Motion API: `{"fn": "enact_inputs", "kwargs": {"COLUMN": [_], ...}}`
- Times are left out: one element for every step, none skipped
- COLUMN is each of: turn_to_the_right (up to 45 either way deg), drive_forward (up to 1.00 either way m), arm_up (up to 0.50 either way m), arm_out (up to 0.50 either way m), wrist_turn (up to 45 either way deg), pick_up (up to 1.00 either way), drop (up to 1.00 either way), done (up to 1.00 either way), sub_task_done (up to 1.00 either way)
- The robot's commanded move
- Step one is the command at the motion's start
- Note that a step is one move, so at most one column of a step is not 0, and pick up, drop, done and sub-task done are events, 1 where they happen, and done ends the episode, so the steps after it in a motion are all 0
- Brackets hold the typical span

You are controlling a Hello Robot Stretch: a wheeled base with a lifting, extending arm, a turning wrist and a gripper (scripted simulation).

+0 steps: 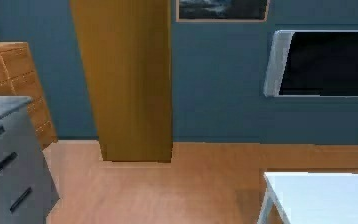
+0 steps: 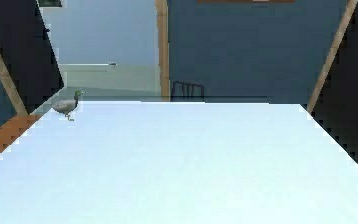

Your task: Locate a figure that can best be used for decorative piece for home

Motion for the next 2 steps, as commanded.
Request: {"fn": "enact_inputs", "kwargs": {"turn_to_the_right": [0.0,18.0], "drive_forward": [1.00,0.00], "arm_up": [0.00,0.00], "arm_out": [0.00,0.00], "wrist_turn": [0.0,0.0], "pick_up": [0.00,0.00], "drop": [0.00,0.00], "done": [0.00,0.00], "sub_task_done": [0.00,0.00]}}
